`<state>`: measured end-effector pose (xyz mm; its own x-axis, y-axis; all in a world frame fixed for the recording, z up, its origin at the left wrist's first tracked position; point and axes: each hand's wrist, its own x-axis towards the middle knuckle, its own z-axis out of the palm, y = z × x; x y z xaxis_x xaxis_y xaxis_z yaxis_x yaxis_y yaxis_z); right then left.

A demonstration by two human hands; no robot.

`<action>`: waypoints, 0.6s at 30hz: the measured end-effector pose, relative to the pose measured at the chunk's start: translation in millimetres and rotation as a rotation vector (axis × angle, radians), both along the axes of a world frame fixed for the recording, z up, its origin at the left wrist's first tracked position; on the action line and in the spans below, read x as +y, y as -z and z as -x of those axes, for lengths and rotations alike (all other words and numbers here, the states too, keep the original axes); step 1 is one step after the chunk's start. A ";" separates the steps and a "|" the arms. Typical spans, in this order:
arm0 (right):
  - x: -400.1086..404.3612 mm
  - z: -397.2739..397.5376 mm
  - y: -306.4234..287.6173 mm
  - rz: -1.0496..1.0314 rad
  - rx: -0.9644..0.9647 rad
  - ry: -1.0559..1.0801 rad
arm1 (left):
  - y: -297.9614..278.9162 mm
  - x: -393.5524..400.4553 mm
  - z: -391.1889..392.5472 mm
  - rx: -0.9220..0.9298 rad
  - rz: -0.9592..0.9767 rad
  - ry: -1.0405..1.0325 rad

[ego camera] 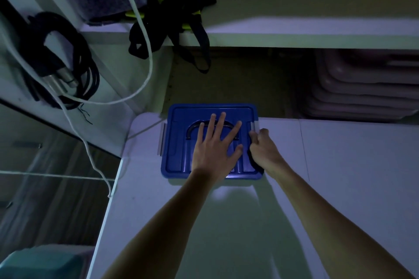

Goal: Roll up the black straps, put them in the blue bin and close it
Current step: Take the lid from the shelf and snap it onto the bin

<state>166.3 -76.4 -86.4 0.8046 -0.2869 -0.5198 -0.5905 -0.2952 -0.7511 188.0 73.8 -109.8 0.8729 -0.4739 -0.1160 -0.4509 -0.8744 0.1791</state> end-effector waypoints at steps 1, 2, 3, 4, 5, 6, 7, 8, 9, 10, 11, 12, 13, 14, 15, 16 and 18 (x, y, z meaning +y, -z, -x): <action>1.7 0.6 2.3 0.019 -0.014 0.001 | -0.1 0.2 0.4 0.002 -0.004 0.003; 2.2 1.0 3.3 0.028 -0.020 0.002 | 0.6 0.6 0.6 0.004 0.001 0.003; 1.8 1.0 2.8 0.028 -0.020 0.002 | 0.8 1.1 0.3 0.002 0.012 0.004; 0.3 0.9 2.3 0.021 -0.012 0.000 | 0.6 1.2 -0.2 0.001 0.020 0.005; -0.6 0.5 1.8 0.015 -0.003 0.002 | -0.6 0.9 -0.8 0.007 0.016 0.006; -0.2 0.5 0.6 0.011 0.005 0.008 | -1.7 0.5 -1.0 0.019 0.012 0.013; 1.0 0.7 0.6 0.046 -0.007 0.017 | -4.6 0.8 -2.0 0.047 0.016 0.028; 2.3 1.8 0.8 0.165 -0.048 0.023 | -8.1 2.5 -3.6 0.091 0.046 0.043; 4.4 3.9 1.6 0.336 -0.115 0.025 | -13.4 6.6 -5.5 0.135 0.101 0.046; 8.3 6.5 1.1 0.504 -0.209 0.017 | -17.2 13.5 -8.2 0.142 0.172 0.026; 14.4 9.0 -1.9 0.628 -0.321 -0.010 | -21.1 22.8 -10.3 0.096 0.243 -0.020; 22.6 10.2 -5.9 0.689 -0.422 -0.065 | -23.4 34.8 -12.1 0.006 0.316 -0.110; 32.6 10.1 -10.3 0.711 -0.495 -0.151 | -26.3 47.9 -13.8 -0.089 0.378 -0.245; 43.2 8.3 -11.1 0.715 -0.531 -0.259 | -27.3 62.7 -16.0 -0.154 0.440 -0.412; 55.2 5.3 -11.3 0.716 -0.530 -0.375 | -30.3 77.3 -18.8 -0.150 0.488 -0.584; 68.0 1.7 -10.6 0.719 -0.503 -0.489 | -29.4 90.3 -23.9 -0.076 0.534 -0.746; 91.9 -6.4 -6.5 0.725 -0.409 -0.673 | -32.1 109.7 -35.1 0.172 0.573 -0.961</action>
